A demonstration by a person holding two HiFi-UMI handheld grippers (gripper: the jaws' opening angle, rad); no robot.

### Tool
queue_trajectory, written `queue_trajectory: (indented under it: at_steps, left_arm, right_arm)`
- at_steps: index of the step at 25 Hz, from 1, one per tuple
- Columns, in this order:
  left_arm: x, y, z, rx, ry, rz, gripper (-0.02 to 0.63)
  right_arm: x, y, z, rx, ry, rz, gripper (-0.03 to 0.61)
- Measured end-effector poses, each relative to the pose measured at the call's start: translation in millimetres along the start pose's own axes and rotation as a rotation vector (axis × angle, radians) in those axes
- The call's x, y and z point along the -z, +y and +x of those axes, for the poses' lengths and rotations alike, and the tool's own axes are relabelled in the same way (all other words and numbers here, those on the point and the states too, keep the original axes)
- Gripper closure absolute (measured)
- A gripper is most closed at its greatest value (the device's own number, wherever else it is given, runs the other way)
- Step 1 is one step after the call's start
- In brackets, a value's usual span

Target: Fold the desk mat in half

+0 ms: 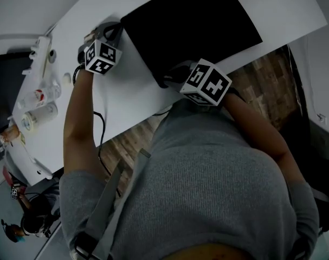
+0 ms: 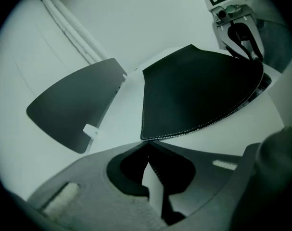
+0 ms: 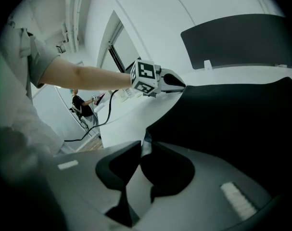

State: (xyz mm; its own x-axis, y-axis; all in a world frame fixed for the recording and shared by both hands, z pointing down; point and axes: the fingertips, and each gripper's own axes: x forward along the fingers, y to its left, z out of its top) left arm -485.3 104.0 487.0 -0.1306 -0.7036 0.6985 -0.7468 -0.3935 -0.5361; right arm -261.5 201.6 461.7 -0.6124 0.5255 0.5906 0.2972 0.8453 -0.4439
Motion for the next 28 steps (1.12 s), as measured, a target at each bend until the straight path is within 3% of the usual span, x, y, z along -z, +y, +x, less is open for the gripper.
queue_trajectory:
  at_steps: [5, 8, 10, 14, 17, 21, 24, 28]
  left_arm:
    - [17.6, 0.3, -26.2, -0.14, 0.06, -0.037, 0.611]
    - [5.1, 4.8, -47.0, -0.259, 0.023, -0.099, 0.611]
    - [-8.4, 10.6, -61.9, -0.341, -0.031, -0.219, 0.611]
    - [-35.6, 14.8, -93.2, -0.459, -0.166, -0.541, 0.611]
    - [-57.2, 15.8, -112.3, -0.513, -0.271, -0.697, 0.612]
    - [-89.1, 21.2, -136.5, -0.564, -0.377, -0.825, 0.612]
    - [-119.0, 20.2, -149.8, -0.551, -0.427, -0.907, 0.612]
    - [-154.9, 17.6, -159.8, -0.562, -0.483, -0.944, 0.612]
  right_arm:
    - [-13.6, 13.8, -10.0, -0.121, -0.078, 0.022, 0.491]
    - [-28.9, 10.5, -21.0, -0.125, -0.168, 0.027, 0.492]
    - [-41.1, 1.1, -30.8, -0.092, -0.238, 0.032, 0.492]
    - [-65.3, -21.7, -57.2, 0.004, -0.375, 0.035, 0.492]
    - [-84.0, -36.1, -80.3, 0.073, -0.465, 0.025, 0.492]
    - [-107.9, -48.2, -112.3, 0.151, -0.564, -0.002, 0.492]
    - [-123.5, -50.8, -135.8, 0.207, -0.621, -0.052, 0.492]
    - [-139.2, -51.1, -163.5, 0.261, -0.658, -0.137, 0.492]
